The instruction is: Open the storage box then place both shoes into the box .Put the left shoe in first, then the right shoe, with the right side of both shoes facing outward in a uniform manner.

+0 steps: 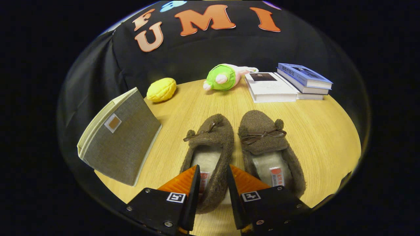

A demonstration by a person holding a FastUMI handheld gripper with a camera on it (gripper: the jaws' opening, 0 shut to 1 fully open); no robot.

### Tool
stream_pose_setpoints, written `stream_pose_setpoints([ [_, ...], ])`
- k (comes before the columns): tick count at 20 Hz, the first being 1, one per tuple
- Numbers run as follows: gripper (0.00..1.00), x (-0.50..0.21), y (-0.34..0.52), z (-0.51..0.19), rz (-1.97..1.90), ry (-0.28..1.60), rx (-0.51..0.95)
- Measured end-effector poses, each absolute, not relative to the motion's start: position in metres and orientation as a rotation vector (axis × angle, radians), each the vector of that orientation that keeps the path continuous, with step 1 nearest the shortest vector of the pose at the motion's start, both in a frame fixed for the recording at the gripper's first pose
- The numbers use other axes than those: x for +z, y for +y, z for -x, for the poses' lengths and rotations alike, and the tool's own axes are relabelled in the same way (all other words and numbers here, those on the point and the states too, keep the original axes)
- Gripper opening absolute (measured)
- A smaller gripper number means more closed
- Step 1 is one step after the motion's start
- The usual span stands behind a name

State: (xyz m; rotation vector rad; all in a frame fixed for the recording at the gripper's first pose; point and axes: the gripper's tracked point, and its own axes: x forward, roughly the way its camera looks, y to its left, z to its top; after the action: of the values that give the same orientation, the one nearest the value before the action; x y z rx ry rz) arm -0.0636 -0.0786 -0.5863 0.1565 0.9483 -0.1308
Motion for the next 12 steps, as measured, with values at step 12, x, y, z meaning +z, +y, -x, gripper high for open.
stream_pose_setpoints([
  [12, 0.08, -0.603, -0.085, 0.061, -0.242, 1.025, -0.23],
])
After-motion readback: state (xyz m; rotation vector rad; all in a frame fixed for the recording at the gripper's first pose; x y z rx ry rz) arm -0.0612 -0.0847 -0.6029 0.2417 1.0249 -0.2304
